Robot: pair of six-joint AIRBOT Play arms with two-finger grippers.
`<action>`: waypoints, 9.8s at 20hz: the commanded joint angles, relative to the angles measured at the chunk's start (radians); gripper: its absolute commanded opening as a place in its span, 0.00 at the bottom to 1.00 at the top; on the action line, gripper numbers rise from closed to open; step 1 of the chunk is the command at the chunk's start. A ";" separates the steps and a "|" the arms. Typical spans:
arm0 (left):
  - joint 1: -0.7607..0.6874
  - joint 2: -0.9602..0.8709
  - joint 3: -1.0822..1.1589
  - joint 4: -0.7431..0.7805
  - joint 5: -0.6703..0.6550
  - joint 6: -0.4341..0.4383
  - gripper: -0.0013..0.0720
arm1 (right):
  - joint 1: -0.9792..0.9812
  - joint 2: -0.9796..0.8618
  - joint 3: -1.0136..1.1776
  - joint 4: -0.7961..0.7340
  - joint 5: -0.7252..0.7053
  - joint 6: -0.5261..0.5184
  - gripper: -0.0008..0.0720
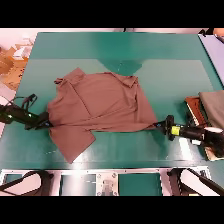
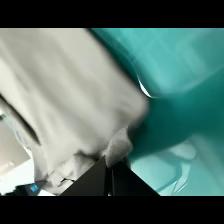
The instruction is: Fold the shirts.
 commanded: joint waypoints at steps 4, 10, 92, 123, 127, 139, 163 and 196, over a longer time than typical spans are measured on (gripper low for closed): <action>0.000 0.002 0.304 -0.010 -0.212 -0.028 0.05 | -0.016 0.001 0.450 -0.368 0.314 0.089 0.03; -0.005 0.018 0.346 -0.131 -0.306 -0.018 0.05 | 0.058 0.016 0.498 -0.389 0.353 0.088 0.03; -0.176 -0.417 0.611 -0.313 0.408 0.183 0.05 | 0.154 -0.761 1.284 -0.348 0.023 -0.003 0.03; -0.176 -0.295 0.484 0.099 -0.382 -0.177 0.66 | 0.179 -0.352 0.941 -0.734 0.358 0.250 0.40; -0.176 -0.004 0.098 0.142 -0.222 -0.158 0.66 | 0.090 -0.045 0.517 -0.732 0.262 0.325 0.40; -0.176 0.211 -0.364 -0.235 0.457 -0.137 0.70 | 0.055 0.257 -0.055 -0.354 -0.106 0.303 0.55; -0.195 0.431 -0.067 -0.048 -0.137 -0.106 0.05 | 0.078 0.325 0.129 -0.478 0.005 0.324 0.03; -0.154 -0.238 0.542 -0.283 -0.082 -0.027 0.50 | 0.160 -0.803 1.171 -0.445 0.294 -0.021 0.70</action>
